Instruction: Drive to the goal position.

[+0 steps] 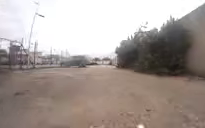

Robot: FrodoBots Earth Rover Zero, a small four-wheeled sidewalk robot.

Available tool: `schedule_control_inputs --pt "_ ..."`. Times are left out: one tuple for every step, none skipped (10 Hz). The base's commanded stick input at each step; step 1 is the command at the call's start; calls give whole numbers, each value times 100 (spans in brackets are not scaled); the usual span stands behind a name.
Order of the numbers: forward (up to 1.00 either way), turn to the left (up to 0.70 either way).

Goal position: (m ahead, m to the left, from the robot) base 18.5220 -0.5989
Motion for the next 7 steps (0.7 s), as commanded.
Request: schedule_control_inputs --pt "100 0" --pt "100 0" --pt "100 0" --pt "100 0" --pt "100 0" --pt "100 0" --pt "100 0"
